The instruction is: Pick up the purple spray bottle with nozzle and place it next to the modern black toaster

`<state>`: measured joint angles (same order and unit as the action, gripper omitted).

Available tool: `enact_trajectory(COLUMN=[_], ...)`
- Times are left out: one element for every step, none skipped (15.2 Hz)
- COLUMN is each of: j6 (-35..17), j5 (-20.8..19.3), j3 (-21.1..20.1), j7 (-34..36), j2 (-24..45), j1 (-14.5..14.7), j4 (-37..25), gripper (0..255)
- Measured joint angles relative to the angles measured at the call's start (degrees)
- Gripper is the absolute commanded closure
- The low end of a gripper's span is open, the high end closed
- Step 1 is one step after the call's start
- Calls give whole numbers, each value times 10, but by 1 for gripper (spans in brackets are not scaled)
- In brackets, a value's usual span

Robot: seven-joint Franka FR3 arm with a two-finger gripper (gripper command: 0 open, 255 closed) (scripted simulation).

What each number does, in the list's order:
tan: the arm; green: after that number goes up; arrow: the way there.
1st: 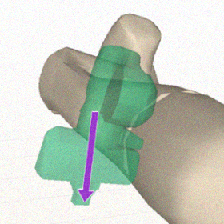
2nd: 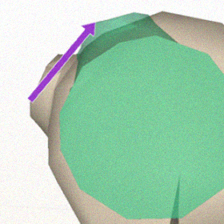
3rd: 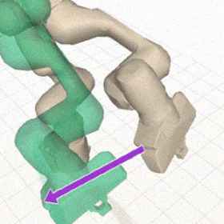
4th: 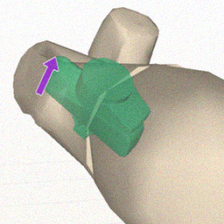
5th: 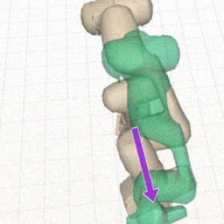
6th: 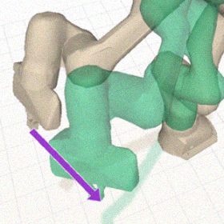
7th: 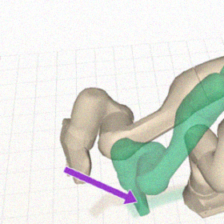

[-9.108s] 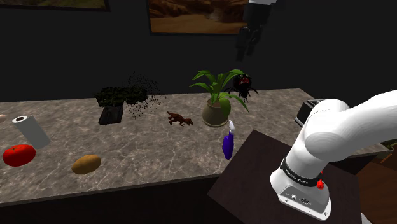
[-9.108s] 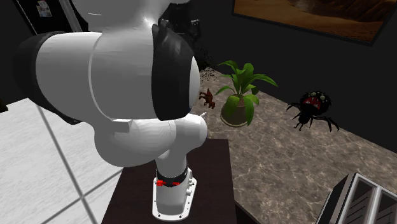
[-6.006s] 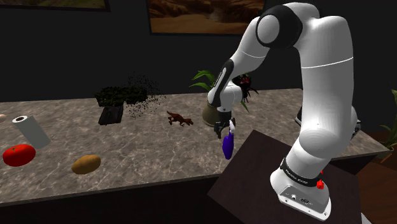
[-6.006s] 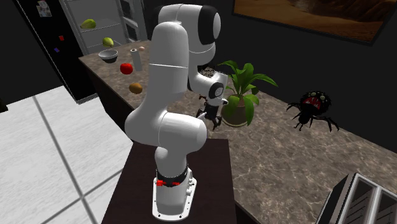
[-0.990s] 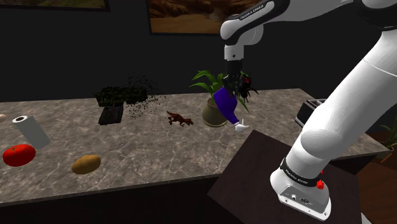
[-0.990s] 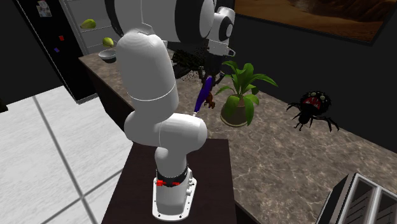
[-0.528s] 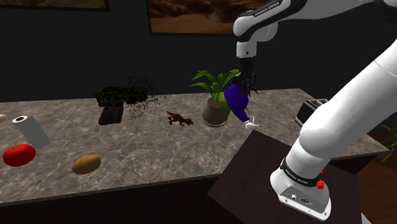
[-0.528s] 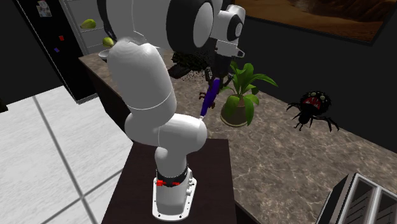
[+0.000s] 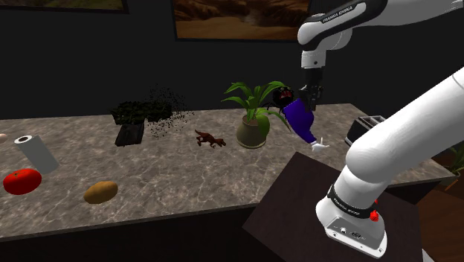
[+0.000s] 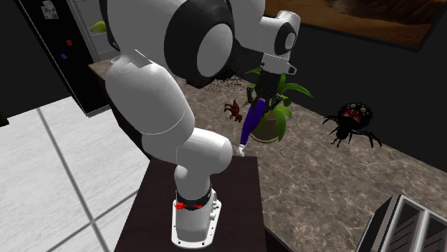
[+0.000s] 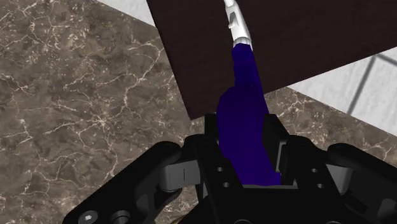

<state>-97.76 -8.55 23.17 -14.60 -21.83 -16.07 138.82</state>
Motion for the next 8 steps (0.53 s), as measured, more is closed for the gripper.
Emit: enact_trajectory(j6=[-2, 1, -1, 1, 4, 9, 11, 10], j5=[-11, -23, -33, -42, -51, -62, -72, -84], j3=[9, 16, 26, 34, 42, 51, 60, 71], j7=[-12, -21, -34, -44, -56, -68, -81, -95], j2=[-6, -18, -20, -24, -27, -32, -36, -40], j1=[-9, -18, -26, -33, -40, -49, -57, -67], j4=[7, 15, 18, 18, 17, 15, 15, 17], gripper=[255, 255, 255, 255, 255, 255, 255, 255])
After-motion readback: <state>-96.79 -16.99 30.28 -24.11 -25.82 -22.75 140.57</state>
